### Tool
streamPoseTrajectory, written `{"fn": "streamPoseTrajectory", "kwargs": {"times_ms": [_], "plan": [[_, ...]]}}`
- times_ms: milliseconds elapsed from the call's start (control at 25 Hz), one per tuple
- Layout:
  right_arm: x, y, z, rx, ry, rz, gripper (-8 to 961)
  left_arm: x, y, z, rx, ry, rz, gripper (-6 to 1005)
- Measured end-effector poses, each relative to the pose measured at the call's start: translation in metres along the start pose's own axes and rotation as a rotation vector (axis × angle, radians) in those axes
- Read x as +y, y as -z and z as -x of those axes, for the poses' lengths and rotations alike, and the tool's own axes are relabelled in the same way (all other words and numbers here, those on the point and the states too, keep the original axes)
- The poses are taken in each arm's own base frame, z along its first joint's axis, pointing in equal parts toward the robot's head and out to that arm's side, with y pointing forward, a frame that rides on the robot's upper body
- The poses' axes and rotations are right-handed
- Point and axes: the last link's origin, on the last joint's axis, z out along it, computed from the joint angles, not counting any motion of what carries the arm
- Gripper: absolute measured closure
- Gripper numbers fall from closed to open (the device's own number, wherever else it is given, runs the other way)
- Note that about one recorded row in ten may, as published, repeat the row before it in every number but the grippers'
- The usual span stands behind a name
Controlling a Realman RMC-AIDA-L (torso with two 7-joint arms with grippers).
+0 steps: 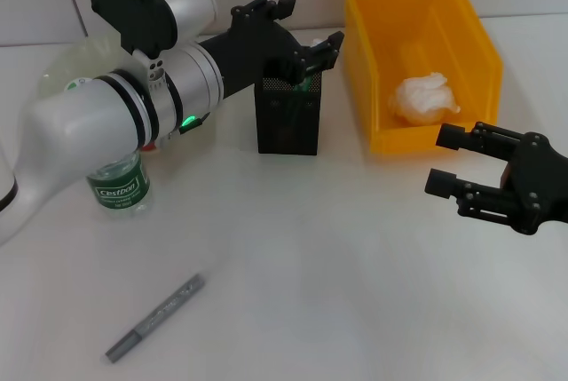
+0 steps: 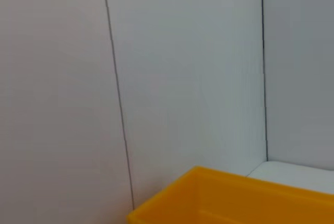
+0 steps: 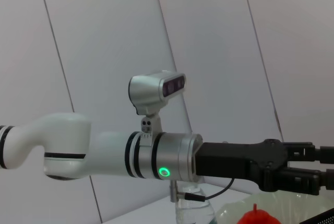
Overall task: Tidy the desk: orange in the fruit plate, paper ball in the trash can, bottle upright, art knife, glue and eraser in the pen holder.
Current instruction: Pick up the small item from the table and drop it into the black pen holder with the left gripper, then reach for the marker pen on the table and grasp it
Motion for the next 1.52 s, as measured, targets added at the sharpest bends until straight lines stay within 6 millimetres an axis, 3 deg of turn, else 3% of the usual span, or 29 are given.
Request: {"fn": "streamPoseTrajectory", "kwargs": {"times_ms": [400,840,1160,1520], "plan": [[-0.001,-0.001,0.002,0.001,0.004,0.003,230,0.011,0.012,-0.006,0.046,-0.007,0.025,212],[-0.005,-0.003,0.003,0.005,0.003,-0.005,230,0.014,0.012,0.0,0.006,-0.023,0.065,213],[-0.005,-0.003,0.004,0.006,0.002,-0.005,230,0.032,0.029,0.0,0.04,-0.097,0.295,213],[-0.006,0.002,0.005,0.017,-0.01,-0.004,230,0.027,0.042,0.006,0.007,-0.12,0.313,212]]}}
